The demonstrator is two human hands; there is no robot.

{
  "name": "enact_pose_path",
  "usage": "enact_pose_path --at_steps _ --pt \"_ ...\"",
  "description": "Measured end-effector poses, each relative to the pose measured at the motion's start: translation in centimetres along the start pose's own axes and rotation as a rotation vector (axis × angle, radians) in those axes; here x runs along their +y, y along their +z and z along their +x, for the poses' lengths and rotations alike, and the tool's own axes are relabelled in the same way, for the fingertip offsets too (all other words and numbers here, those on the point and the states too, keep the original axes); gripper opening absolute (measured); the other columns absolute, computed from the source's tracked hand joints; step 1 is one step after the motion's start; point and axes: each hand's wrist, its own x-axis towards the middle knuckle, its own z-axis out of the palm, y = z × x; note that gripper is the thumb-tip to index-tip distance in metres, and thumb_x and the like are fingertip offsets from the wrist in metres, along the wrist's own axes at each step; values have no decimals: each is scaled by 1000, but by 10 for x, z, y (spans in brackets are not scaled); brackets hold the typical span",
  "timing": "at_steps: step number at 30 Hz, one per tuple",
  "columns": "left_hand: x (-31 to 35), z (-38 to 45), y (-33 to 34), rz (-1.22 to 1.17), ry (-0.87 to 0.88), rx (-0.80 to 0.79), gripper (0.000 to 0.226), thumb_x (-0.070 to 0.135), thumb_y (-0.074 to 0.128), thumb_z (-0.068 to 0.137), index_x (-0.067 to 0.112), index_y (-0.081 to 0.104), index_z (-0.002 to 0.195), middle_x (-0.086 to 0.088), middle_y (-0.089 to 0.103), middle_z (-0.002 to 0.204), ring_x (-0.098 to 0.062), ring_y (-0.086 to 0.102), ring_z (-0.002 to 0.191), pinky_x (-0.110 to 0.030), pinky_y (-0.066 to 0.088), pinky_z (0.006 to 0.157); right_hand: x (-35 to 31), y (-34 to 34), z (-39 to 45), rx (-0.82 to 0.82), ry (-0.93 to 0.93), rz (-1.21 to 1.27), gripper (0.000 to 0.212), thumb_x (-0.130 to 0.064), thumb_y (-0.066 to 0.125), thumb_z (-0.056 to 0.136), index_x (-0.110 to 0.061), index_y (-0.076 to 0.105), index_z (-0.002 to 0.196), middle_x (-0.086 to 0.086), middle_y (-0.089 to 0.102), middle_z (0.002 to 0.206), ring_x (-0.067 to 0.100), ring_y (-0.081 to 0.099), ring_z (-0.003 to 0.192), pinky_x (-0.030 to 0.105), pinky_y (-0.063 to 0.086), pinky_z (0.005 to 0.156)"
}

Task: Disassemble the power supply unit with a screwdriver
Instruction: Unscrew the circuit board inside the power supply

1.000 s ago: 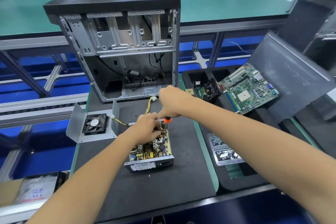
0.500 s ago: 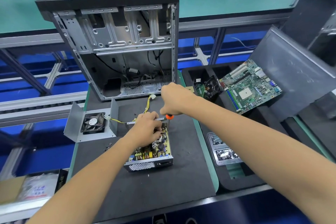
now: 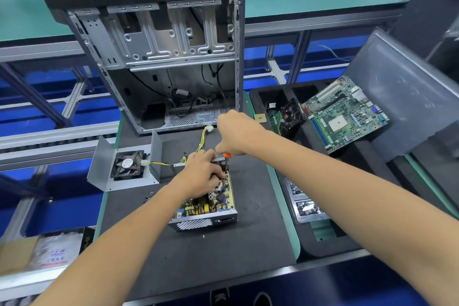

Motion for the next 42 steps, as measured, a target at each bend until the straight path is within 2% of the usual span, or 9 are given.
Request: enact_pose_path --at_steps 11,18,21,28,34,42 --pt "4 0 -2 -34 -32 7 24 17 53 85 23 75 91 -4 48 124 -22 40 103 -33 22 95 2 -2 2 -16 14 9 42 -27 71 74 -13 34 59 1 38 59 15 35 46 23 25 39" --pt "3 0 0 -30 -43 33 23 17 55 83 24 76 90 -2 48 105 -23 40 99 -32 19 92 3 -4 5 20 41 29 34 -16 66 67 -13 34 55 0 38 53 14 32 42 20 24 37" --pt "3 1 2 -27 -45 42 23 17 56 82 24 76 89 -3 50 106 -22 39 99 -30 17 88 3 -1 5 20 45 21 36 -17 67 68 -13 32 57 1 38 56 14 32 44 21 24 39" --pt "1 2 3 -23 -45 25 23 20 55 82 26 75 90 -2 49 115 -22 40 103 -30 16 90 0 0 5 7 19 11 38 -18 68 69 -13 33 55 1 37 54 14 31 43 21 23 38" --pt "0 2 4 -20 -44 36 21 20 56 82 26 75 90 -1 48 108 -21 39 99 -32 18 91 4 -1 5 10 21 19 38 -17 67 68 -13 32 55 0 35 50 14 29 42 20 25 37" --pt "0 3 5 -12 -42 37 22 21 55 83 26 75 90 -1 49 109 -19 37 98 -31 17 89 3 0 5 17 27 21 37 -17 67 68 -13 32 57 0 39 51 14 31 41 20 24 36"
